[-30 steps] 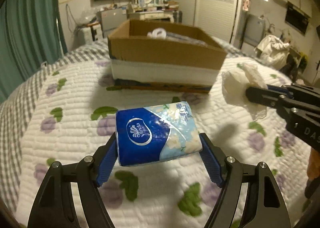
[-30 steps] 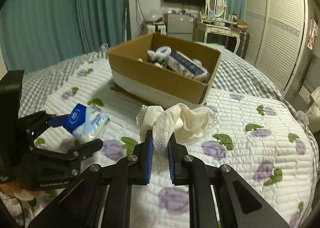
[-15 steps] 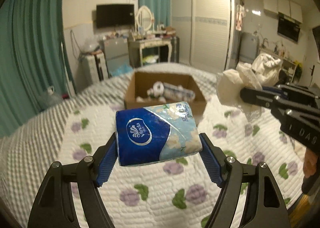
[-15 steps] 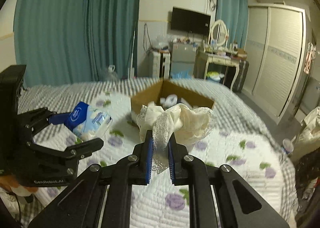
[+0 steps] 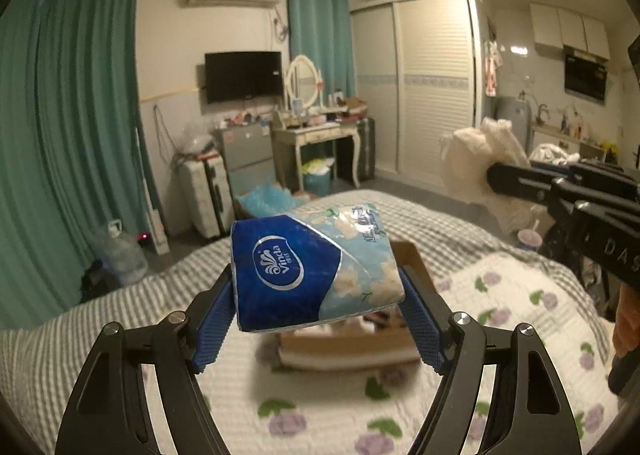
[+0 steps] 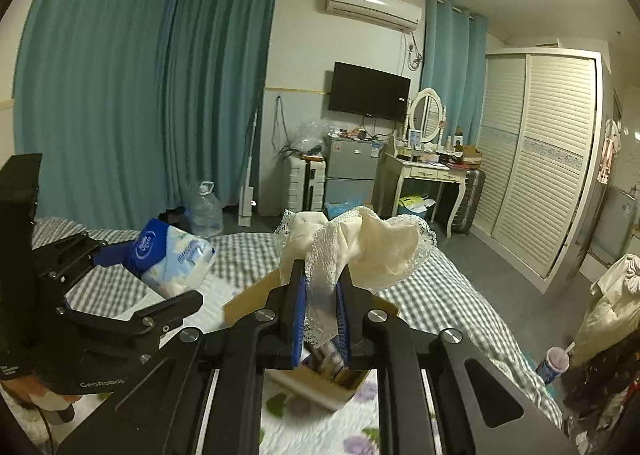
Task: Organize soft objects
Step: 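Carry the tissue pack and lace cloth with both tools over the box, then open both tools to release the tissue pack and lace cloth into the box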
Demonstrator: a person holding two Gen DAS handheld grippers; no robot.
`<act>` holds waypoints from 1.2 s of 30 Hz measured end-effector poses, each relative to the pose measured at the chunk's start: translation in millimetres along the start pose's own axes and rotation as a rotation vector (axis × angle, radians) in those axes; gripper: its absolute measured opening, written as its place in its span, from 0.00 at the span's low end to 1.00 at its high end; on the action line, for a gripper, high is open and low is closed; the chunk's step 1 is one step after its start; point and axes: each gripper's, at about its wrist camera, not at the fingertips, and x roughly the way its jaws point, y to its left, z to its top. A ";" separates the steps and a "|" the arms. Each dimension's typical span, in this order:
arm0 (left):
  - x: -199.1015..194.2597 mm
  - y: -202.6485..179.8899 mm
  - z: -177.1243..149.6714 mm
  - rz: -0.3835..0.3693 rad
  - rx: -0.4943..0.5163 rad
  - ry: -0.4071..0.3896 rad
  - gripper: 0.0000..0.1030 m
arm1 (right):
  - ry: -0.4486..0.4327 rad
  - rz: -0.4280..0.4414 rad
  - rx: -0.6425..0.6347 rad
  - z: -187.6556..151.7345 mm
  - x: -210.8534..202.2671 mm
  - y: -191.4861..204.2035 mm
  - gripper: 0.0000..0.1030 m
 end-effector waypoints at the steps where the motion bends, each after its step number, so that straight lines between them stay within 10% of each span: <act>1: 8.7 -1.0 2.7 0.003 0.004 -0.003 0.74 | 0.005 -0.002 0.003 2.1 9.2 -2.5 0.13; 27: 169.8 -13.0 -42.1 -0.009 0.041 0.159 0.75 | 0.207 -0.019 0.179 -85.8 217.1 -87.0 0.13; 33: 164.5 -16.1 -41.4 0.043 0.053 0.139 0.85 | 0.202 -0.023 0.208 -84.5 221.6 -94.6 0.45; 36: 153.2 -16.4 -34.0 0.050 0.045 0.143 0.85 | 0.182 -0.042 0.212 -76.6 205.2 -95.2 0.45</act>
